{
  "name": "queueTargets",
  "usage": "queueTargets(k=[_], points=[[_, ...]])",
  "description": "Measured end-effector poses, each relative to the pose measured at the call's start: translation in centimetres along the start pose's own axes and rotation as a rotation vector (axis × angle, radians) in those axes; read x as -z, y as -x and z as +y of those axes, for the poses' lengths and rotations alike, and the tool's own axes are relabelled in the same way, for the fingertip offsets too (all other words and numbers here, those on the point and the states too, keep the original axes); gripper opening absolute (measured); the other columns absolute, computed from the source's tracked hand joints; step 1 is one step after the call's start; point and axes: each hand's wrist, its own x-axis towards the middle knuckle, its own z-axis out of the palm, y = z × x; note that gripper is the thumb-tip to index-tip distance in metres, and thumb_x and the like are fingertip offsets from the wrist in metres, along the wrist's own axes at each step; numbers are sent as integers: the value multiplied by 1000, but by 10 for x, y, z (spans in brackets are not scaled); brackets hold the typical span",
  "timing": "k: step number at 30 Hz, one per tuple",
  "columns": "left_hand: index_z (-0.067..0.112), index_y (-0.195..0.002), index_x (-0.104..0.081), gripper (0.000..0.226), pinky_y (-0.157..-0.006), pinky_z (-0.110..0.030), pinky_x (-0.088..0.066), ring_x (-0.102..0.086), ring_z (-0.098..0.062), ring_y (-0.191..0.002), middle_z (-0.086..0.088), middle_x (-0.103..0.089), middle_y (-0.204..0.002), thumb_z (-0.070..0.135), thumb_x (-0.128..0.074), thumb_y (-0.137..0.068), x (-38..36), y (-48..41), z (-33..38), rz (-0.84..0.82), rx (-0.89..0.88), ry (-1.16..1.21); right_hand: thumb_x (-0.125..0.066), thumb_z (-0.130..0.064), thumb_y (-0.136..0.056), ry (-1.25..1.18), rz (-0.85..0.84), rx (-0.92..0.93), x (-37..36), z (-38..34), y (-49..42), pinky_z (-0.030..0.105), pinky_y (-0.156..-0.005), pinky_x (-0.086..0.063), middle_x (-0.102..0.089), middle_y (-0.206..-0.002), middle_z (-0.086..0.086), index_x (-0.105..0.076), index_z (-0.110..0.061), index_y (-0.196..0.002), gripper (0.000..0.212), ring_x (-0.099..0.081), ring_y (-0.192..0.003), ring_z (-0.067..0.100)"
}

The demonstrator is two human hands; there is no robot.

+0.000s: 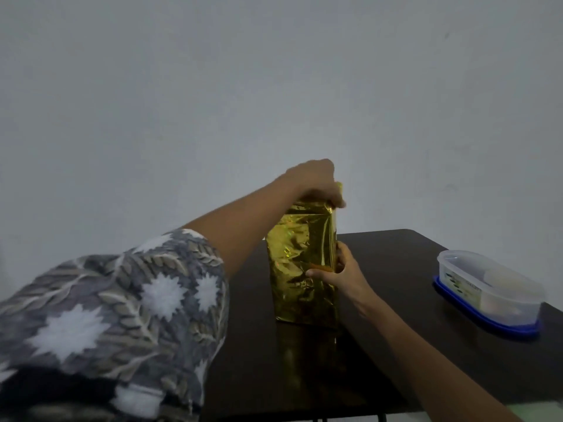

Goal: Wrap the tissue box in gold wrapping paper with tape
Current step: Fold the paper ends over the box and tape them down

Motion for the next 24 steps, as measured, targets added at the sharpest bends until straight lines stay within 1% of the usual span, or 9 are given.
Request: queueTargets(k=[3,5,8,11,14,16,19,21,24], points=[[2,-85,-63,29,-73,-36,-54,-68,-26,-82,-15,-69,-90,28,-72,-78,13,-6,2,242,63,284,-85,-29,-59,2,3,-8,1,3,-1,15,-79,-41,-49,-117,-7,-30,-21,-138,96,-48,-111,12],[4,-88,-65,37,-71,-32,-56,-68,-17,-69,-10,-72,-85,41,-67,-82,29,-3,-2,341,91,485,-80,-32,-54,4,-1,-9,2,4,0,12,-77,-41,-50,-119,-6,-31,-25,-133,94,-48,-112,12],[9,-82,-61,56,-77,-33,-51,-65,-20,-81,-6,-65,-85,64,-66,-72,30,9,3,37,83,203,-81,-34,-51,-11,-11,-11,3,4,1,11,-75,-41,-52,-114,-11,-31,-30,-126,90,-50,-109,10],[9,-76,-59,39,-78,-36,-51,-63,-28,-89,-18,-66,-99,42,-79,-70,13,10,12,-49,19,-56,-80,-48,-39,-2,-19,-7,1,2,0,12,-78,-41,-51,-113,-13,-31,-32,-126,101,-50,-106,6],[-1,-93,-70,30,-63,-27,-48,-61,-20,-72,-13,-69,-90,23,-77,-76,32,13,-3,60,-28,274,-83,-51,-36,18,-24,-5,2,3,0,14,-79,-41,-49,-116,-10,-31,-33,-126,106,-49,-111,11],[7,-101,-71,31,-71,-28,-50,-66,-12,-79,-3,-71,-93,31,-73,-80,51,17,-25,94,-116,427,-84,-63,-23,10,-47,4,4,4,1,9,-75,-40,-49,-112,-18,-30,-34,-126,120,-50,-102,1],[24,-116,-62,46,-91,-35,-40,-56,-12,-110,6,-63,-118,47,-70,-77,56,28,-49,-246,-184,174,-80,-72,-17,-1,-65,12,7,4,0,7,-72,-43,-49,-112,-20,-29,-34,-127,127,-51,-98,-4],[23,-116,-62,47,-95,-31,-36,-49,-14,-116,5,-57,-124,39,-75,-73,47,25,-61,-402,-131,-87,-81,-71,-18,3,-91,22,7,3,-2,6,-71,-45,-49,-113,-19,-30,-34,-127,126,-51,-99,-4],[26,-86,-71,25,-94,-35,-42,-51,-15,-111,4,-60,-114,35,-83,-66,53,19,-80,-140,-131,-225,-87,-56,-30,14,-108,16,8,5,-4,6,-71,-48,-52,-121,-10,-31,-33,-127,114,-55,-102,0]])
